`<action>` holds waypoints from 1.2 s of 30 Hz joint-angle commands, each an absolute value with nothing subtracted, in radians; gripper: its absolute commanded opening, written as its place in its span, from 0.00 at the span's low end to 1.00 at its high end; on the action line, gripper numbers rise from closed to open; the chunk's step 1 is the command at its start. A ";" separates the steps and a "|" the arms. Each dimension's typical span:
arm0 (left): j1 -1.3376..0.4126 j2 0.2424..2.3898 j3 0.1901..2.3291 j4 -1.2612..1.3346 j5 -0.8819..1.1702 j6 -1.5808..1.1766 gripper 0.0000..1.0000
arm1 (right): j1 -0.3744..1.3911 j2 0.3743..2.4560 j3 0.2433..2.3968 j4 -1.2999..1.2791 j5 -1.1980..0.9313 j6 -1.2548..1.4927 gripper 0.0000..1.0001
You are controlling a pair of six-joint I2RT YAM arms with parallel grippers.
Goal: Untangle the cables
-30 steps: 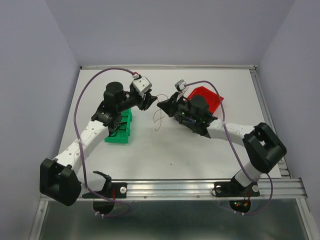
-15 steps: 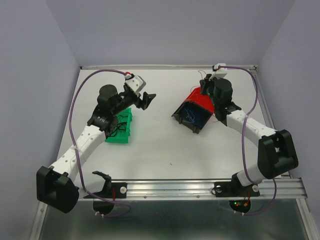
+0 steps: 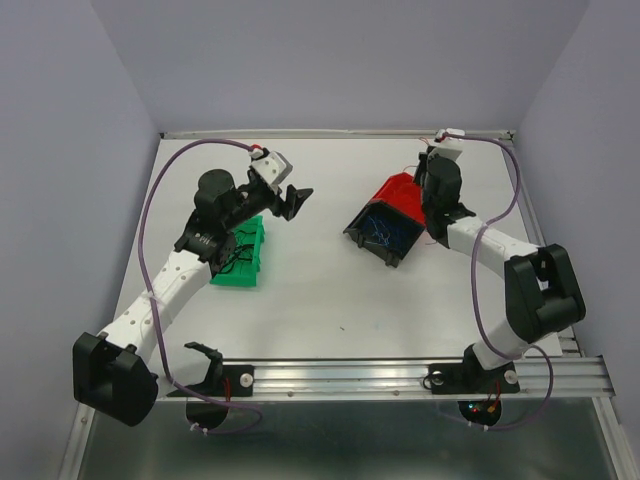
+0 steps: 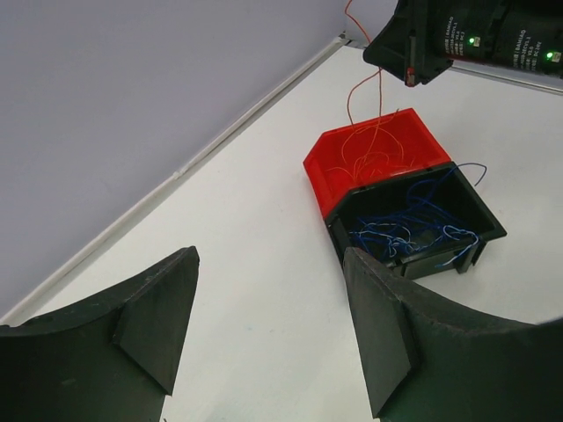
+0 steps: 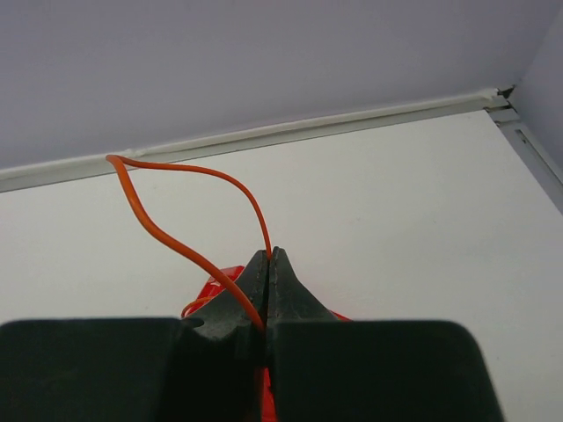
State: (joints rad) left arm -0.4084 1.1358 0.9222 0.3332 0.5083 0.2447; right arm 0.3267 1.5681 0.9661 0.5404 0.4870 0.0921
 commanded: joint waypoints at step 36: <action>-0.405 1.134 0.913 0.384 0.558 0.261 0.78 | 0.345 2.133 1.603 -0.527 0.380 0.110 0.00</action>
